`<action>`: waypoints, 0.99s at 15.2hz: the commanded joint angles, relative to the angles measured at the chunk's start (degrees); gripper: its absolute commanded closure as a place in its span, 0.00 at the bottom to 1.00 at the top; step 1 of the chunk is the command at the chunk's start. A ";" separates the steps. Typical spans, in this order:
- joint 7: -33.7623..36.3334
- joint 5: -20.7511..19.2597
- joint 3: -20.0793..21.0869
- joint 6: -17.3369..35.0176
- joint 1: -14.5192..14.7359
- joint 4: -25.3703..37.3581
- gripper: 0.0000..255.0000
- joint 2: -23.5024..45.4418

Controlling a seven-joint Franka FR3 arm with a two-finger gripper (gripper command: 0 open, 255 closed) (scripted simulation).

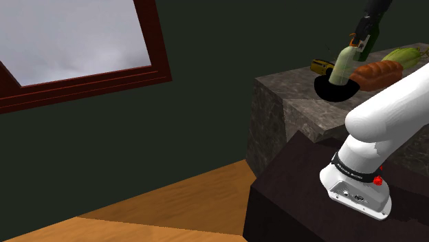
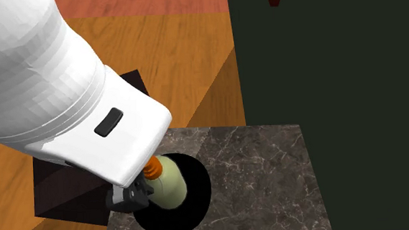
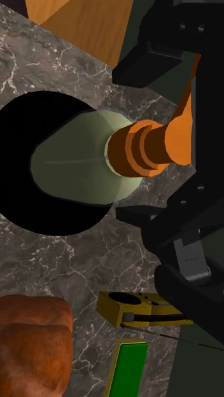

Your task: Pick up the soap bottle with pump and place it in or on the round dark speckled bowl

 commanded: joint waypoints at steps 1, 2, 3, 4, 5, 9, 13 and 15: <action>0.00 0.00 0.00 0.00 0.00 0.00 0.00 0.00; 0.00 0.00 0.00 0.00 0.00 0.00 0.00 -0.01; 0.00 0.00 0.00 0.00 0.00 0.00 0.00 -0.01; 0.00 0.00 0.00 0.00 0.00 0.00 0.00 -0.01; -0.09 0.16 0.21 -1.90 0.10 1.97 0.00 0.07; -0.49 0.75 0.57 -7.20 0.45 7.89 0.00 0.76; -0.49 0.75 0.57 -7.20 0.45 7.89 0.00 0.76; -0.49 0.75 0.57 -7.20 0.45 7.89 0.00 0.76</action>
